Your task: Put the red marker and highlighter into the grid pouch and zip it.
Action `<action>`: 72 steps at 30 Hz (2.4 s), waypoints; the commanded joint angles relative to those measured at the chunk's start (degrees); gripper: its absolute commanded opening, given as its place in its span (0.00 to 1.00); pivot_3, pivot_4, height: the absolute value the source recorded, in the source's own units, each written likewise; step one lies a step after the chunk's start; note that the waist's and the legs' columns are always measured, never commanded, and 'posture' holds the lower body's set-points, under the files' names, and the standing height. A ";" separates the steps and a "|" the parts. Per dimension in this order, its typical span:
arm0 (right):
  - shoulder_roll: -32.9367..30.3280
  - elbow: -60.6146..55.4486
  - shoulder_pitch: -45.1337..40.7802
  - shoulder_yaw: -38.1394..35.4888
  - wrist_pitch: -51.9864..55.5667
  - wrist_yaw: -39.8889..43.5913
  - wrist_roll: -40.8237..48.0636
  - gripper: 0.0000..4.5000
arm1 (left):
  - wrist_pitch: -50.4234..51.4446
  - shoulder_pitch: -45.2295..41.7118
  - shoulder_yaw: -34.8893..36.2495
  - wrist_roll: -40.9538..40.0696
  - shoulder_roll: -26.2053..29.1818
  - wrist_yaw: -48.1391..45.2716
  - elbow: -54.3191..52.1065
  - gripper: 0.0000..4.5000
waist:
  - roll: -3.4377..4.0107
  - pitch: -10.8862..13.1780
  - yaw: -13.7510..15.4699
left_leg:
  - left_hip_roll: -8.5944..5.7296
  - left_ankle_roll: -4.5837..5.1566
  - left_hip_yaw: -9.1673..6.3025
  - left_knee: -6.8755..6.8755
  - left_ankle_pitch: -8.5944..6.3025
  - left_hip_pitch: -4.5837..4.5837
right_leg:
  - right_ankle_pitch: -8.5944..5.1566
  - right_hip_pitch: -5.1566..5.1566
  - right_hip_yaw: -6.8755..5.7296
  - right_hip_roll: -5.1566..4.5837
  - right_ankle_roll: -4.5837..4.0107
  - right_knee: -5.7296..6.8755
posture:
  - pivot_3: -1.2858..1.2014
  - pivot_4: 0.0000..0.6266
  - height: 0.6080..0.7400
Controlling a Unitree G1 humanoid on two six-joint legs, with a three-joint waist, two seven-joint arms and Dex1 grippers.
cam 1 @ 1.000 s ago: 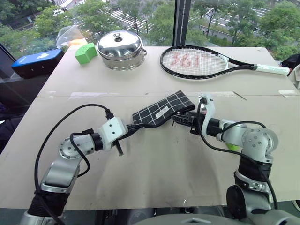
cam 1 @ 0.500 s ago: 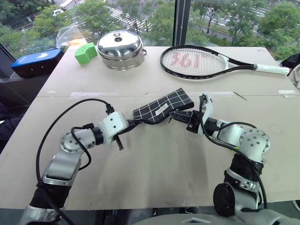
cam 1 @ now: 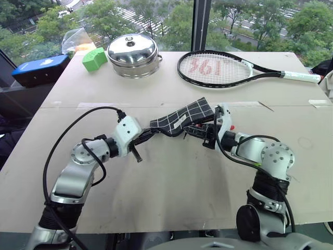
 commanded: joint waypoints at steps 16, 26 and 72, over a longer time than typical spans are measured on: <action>0.73 0.30 -0.55 7.76 -4.32 0.99 0.66 0.02 | 6.90 -4.69 -0.05 -3.87 -2.83 3.67 -6.60 0.00 | -0.04 -0.02 -0.05 | 0.00 -0.01 0.00 0.00 0.00 0.00 | 0.00 0.00 0.15 0.03 0.00 0.00 | 0.52 0.24 1.00; -2.55 1.61 0.61 8.02 -9.42 0.86 -0.88 0.02 | 10.57 -3.81 2.20 -5.49 -3.43 5.47 -7.33 0.00 | -0.05 -0.03 -0.03 | 0.00 -0.01 0.00 0.00 0.01 0.00 | 0.00 0.00 0.19 0.03 0.00 -0.01 | 0.52 0.24 1.00; -16.93 -1.42 -4.51 36.03 -30.77 15.67 -16.31 0.02 | 22.58 -4.46 1.83 -12.35 -5.75 12.72 -11.78 0.00 | -0.29 0.09 0.25 | 0.06 -0.17 -0.05 0.02 0.10 0.04 | 0.00 0.00 0.26 0.12 -0.01 -0.01 | 0.52 0.24 1.00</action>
